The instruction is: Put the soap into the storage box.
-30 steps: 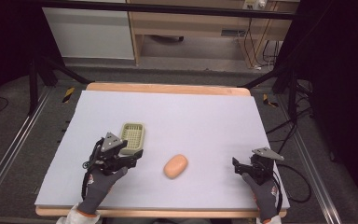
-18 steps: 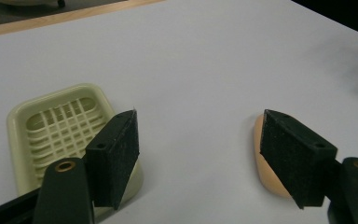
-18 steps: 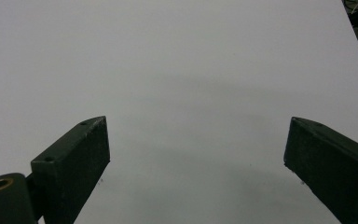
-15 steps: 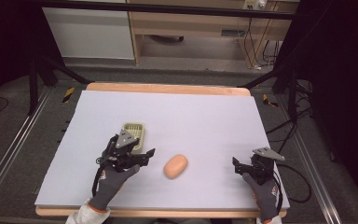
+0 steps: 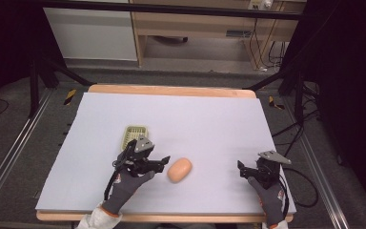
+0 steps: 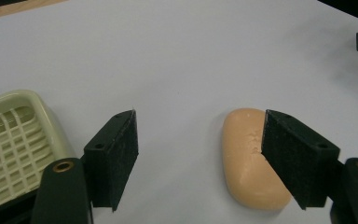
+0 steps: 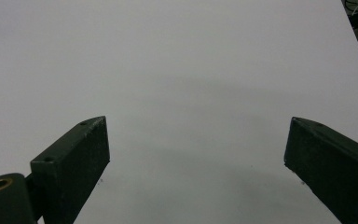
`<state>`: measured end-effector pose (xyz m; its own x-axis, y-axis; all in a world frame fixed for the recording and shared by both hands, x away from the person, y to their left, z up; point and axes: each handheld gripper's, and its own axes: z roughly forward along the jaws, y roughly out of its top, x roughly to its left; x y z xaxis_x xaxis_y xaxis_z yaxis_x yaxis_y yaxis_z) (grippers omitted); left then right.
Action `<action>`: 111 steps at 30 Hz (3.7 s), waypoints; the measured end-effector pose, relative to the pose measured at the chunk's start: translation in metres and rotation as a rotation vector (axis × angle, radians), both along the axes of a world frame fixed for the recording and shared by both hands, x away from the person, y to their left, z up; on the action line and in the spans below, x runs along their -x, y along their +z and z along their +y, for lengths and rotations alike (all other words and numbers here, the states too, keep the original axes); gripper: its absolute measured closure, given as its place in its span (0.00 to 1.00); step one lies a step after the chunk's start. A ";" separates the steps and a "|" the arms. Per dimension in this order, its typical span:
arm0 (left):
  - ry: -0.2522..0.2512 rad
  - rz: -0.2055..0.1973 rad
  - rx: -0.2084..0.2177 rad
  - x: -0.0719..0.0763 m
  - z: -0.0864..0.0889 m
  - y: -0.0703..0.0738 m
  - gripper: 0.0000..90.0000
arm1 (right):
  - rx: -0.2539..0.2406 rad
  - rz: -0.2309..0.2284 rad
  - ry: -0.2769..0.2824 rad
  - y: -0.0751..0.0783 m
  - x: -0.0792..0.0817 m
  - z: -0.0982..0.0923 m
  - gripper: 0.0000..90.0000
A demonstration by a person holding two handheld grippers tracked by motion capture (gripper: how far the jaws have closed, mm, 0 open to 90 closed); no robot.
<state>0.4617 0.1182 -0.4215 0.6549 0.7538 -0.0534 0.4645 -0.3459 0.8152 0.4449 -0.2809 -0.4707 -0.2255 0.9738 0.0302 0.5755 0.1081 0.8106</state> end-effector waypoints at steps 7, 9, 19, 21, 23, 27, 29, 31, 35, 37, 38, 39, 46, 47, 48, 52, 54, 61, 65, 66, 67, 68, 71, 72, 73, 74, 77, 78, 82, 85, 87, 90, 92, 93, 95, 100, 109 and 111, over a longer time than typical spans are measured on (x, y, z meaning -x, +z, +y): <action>-0.019 0.015 -0.018 -0.002 -0.008 -0.001 0.29 | 0.003 0.001 0.002 0.000 0.000 0.000 0.08; -0.026 0.022 -0.026 -0.002 -0.010 -0.003 0.29 | 0.006 -0.001 0.003 0.000 0.000 0.000 0.08; -0.055 0.037 -0.060 -0.003 -0.025 -0.008 0.29 | 0.004 0.003 0.006 0.000 -0.001 0.001 0.08; -0.060 0.038 -0.063 -0.003 -0.027 -0.009 0.29 | 0.004 0.003 0.008 0.000 -0.001 0.001 0.08; -0.065 0.046 -0.067 -0.003 -0.030 -0.011 0.29 | 0.006 0.001 0.009 -0.001 -0.001 0.001 0.08; -0.077 0.055 -0.085 -0.004 -0.036 -0.014 0.28 | 0.006 0.002 0.008 -0.001 -0.001 0.001 0.08; -0.077 0.061 -0.089 -0.004 -0.038 -0.016 0.28 | 0.007 0.002 0.008 -0.001 -0.001 0.001 0.08; -0.083 0.063 -0.101 -0.004 -0.040 -0.017 0.28 | 0.004 0.002 0.008 -0.001 -0.001 0.001 0.08; -0.088 0.071 -0.113 -0.004 -0.044 -0.019 0.27 | 0.001 0.008 0.010 -0.001 -0.001 0.002 0.08; -0.091 0.075 -0.120 -0.004 -0.047 -0.021 0.27 | 0.000 0.008 0.010 -0.001 -0.001 0.002 0.08; -0.094 0.079 -0.123 -0.004 -0.048 -0.022 0.27 | 0.000 0.008 0.010 -0.001 -0.001 0.002 0.08; -0.096 0.080 -0.127 -0.004 -0.050 -0.023 0.26 | 0.000 0.009 0.010 -0.001 -0.001 0.002 0.08; -0.113 0.096 -0.143 -0.005 -0.058 -0.027 0.25 | 0.001 0.010 0.012 -0.001 -0.001 0.002 0.08; -0.116 0.098 -0.147 -0.005 -0.060 -0.028 0.25 | 0.000 0.011 0.011 -0.001 -0.001 0.002 0.08; -0.119 0.102 -0.150 -0.005 -0.061 -0.028 0.25 | 0.001 0.011 0.012 -0.001 -0.001 0.002 0.08; -0.121 0.114 -0.162 -0.006 -0.063 -0.031 0.25 | 0.001 0.011 0.011 -0.001 -0.001 0.002 0.08; -0.121 0.115 -0.164 -0.006 -0.064 -0.032 0.25 | 0.001 0.012 0.010 -0.001 -0.001 0.002 0.08; -0.127 0.134 -0.187 -0.005 -0.068 -0.039 0.24 | 0.002 0.013 0.012 -0.001 -0.002 0.002 0.08; -0.129 0.141 -0.197 -0.005 -0.070 -0.042 0.25 | 0.001 0.014 0.012 -0.001 -0.002 0.002 0.08; -0.131 0.144 -0.200 -0.006 -0.070 -0.043 0.25 | 0.001 0.014 0.011 -0.001 -0.002 0.002 0.08; -0.133 0.148 -0.208 -0.006 -0.071 -0.044 0.25 | 0.002 0.013 0.012 -0.001 -0.002 0.002 0.08; -0.135 0.150 -0.209 -0.006 -0.071 -0.045 0.26 | 0.000 0.015 0.012 -0.001 -0.002 0.002 0.08; -0.136 0.160 -0.225 -0.006 -0.072 -0.048 0.27 | 0.000 0.016 0.012 -0.001 -0.002 0.002 0.08; -0.134 0.160 -0.224 -0.006 -0.072 -0.049 0.27 | 0.000 0.016 0.012 -0.001 -0.002 0.002 0.08; -0.136 0.162 -0.225 -0.007 -0.072 -0.049 0.28 | 0.000 0.015 0.012 -0.001 -0.002 0.002 0.08; -0.133 0.164 -0.228 -0.007 -0.073 -0.050 0.28 | -0.001 0.016 0.012 -0.001 -0.002 0.002 0.08; -0.134 0.160 -0.234 -0.007 -0.074 -0.051 0.30 | 0.000 0.016 0.011 -0.001 -0.002 0.002 0.08; -0.134 0.160 -0.234 -0.007 -0.074 -0.051 0.31 | -0.002 0.018 0.010 -0.001 -0.002 0.002 0.08; -0.135 0.162 -0.246 -0.007 -0.074 -0.050 0.32 | -0.003 0.020 0.010 -0.002 -0.002 0.002 0.08; -0.133 0.165 -0.255 -0.007 -0.076 -0.049 0.34 | 0.002 0.019 0.011 -0.002 -0.002 0.002 0.08; -0.129 0.167 -0.250 -0.007 -0.077 -0.049 0.34 | 0.003 0.020 0.010 -0.002 -0.003 0.002 0.08; -0.133 0.165 -0.255 -0.007 -0.076 -0.049 0.35 | 0.002 0.023 0.011 -0.002 -0.003 0.003 0.08; -0.135 0.164 -0.256 -0.007 -0.076 -0.049 0.35 | 0.001 0.025 0.012 -0.002 -0.003 0.002 0.08; -0.135 0.163 -0.255 -0.007 -0.076 -0.049 0.35 | 0.000 0.025 0.012 -0.002 -0.003 0.002 0.08; -0.133 0.161 -0.254 -0.006 -0.076 -0.049 0.35 | 0.002 0.026 0.014 -0.003 -0.003 0.002 0.08; -0.137 0.159 -0.256 -0.005 -0.076 -0.047 0.35 | -0.001 0.025 0.017 -0.002 -0.002 0.002 0.08; -0.139 0.145 -0.219 0.000 -0.069 -0.034 0.35 | -0.005 0.024 0.015 -0.003 -0.002 0.001 0.08; -0.137 0.143 -0.222 0.000 -0.067 -0.031 0.35 | -0.003 0.024 0.016 -0.003 -0.002 0.001 0.08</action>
<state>0.4616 0.0509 -0.4527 0.7490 0.6626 0.0036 0.5062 -0.5757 0.6422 0.4467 -0.2796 -0.4733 -0.2406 0.9698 0.0385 0.5927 0.1154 0.7971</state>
